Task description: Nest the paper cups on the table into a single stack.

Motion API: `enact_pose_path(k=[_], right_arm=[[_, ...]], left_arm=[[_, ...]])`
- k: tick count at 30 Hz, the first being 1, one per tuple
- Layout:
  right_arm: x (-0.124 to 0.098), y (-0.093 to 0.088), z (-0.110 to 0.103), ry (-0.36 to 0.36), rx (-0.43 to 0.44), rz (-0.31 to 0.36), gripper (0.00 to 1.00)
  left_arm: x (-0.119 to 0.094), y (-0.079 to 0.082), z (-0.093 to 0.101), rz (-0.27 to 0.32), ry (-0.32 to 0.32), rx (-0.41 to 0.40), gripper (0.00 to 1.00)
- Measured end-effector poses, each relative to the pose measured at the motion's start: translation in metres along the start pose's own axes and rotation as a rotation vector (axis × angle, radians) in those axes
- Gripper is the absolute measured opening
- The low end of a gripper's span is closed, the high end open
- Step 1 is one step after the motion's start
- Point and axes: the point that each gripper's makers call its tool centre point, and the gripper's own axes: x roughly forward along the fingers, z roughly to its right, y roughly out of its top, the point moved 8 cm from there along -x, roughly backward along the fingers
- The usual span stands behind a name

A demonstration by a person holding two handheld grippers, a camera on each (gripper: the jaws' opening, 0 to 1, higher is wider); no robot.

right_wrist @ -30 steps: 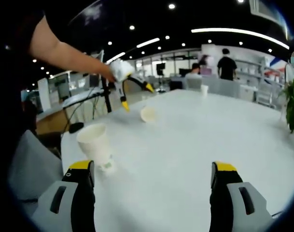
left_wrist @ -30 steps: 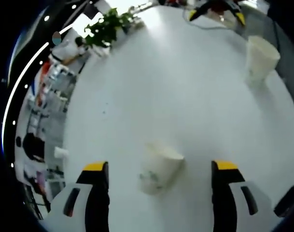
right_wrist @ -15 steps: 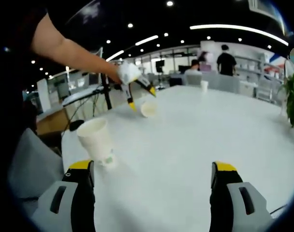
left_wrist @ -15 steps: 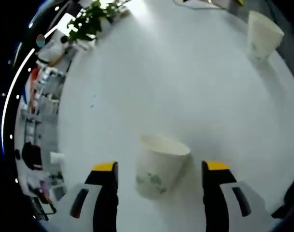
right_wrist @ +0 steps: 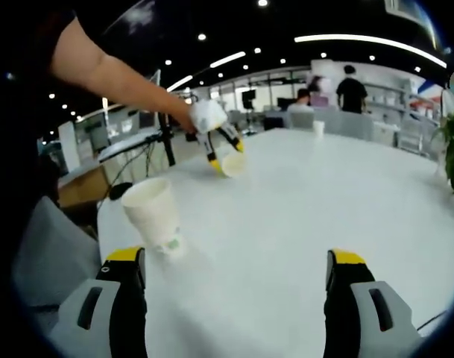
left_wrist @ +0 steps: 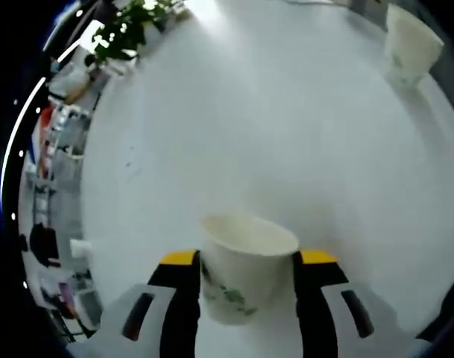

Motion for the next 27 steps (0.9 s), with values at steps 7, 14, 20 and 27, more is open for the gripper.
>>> enact_pose_path(k=[7, 14, 20, 27], right_arm=[[0.0, 0.0, 0.0, -0.002, 0.004, 0.002, 1.0], [-0.001, 0.003, 0.002, -0.005, -0.003, 0.003, 1.0], [0.0, 0.007, 0.003, -0.005, -0.012, 0.006, 1.0], [-0.001, 0.011, 0.002, -0.004, -0.02, 0.006, 1.0]], left_arm=[[-0.001, 0.0, -0.002, 0.001, 0.004, -0.009, 0.44], [-0.004, -0.001, 0.0, -0.007, 0.005, -0.018, 0.43], [-0.011, 0.001, -0.001, 0.032, 0.031, -0.112, 0.42], [-0.02, 0.004, -0.009, 0.145, 0.106, -0.309, 0.42]])
